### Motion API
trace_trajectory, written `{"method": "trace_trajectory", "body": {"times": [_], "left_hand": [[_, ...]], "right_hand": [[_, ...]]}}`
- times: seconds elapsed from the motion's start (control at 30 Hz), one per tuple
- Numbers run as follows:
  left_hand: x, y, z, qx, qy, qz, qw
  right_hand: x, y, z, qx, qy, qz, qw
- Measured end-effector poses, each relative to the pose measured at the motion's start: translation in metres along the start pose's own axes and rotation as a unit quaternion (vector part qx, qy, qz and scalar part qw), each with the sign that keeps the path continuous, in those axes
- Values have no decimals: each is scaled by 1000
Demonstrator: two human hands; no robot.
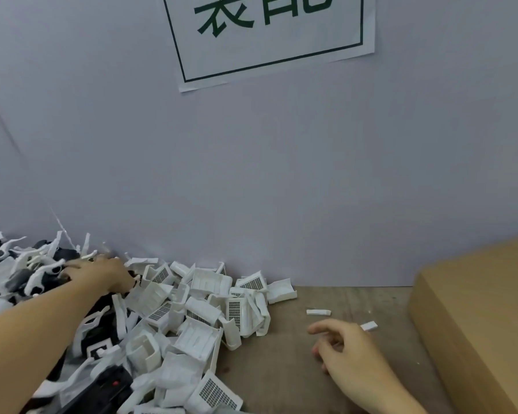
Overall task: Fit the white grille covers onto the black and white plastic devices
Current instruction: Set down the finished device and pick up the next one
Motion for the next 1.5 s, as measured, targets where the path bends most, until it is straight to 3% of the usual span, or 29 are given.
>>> {"method": "trace_trajectory", "body": {"times": [0.23,0.5,0.63,0.73,0.83,0.93,1.0,1.07,1.13,1.2,1.27,1.37,1.5], "left_hand": [[18,3,2,60,24,-70,995],[11,38,-6,144,-110,-42,982],[19,70,13,213,-188,-76,956],[22,96,40,320,-249,-44,913],[30,116,84,444,-336,27,830],[48,122,151,505,-397,122,756],[68,106,195,489,-427,165,743],[89,76,241,470,-440,235,728],[111,43,277,420,-432,328,728],[133,16,299,335,-381,445,738],[148,-4,306,235,-295,583,719],[165,-19,305,52,-232,743,626],[172,-48,290,-178,-122,819,531]], "right_hand": [[3,1,-3,-3,-12,-3,1000],[2,-1,-3,-14,-19,-6,1000],[0,1,-1,-16,-11,-1,1000],[-1,2,1,-16,-9,-6,1000],[-4,3,3,-5,-2,-29,1000],[-13,9,5,18,-2,-129,991],[-20,10,8,-18,-47,-294,955],[-29,8,16,-106,-88,-445,885],[-38,10,25,-163,-67,-496,850],[-42,17,27,-158,-19,-509,846],[-40,23,26,-114,0,-537,836],[-38,31,22,-50,42,-518,853],[-36,33,20,29,75,-411,908]]}}
Point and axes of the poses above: each hand's wrist, its own z-axis away from the middle knuckle, its own y-axis out of the back of the hand, x = y × z, the point moved 5 cm from there along -z, towards the middle knuckle, and after that the axes turned 3 degrees about z, right-handed, at the moved point
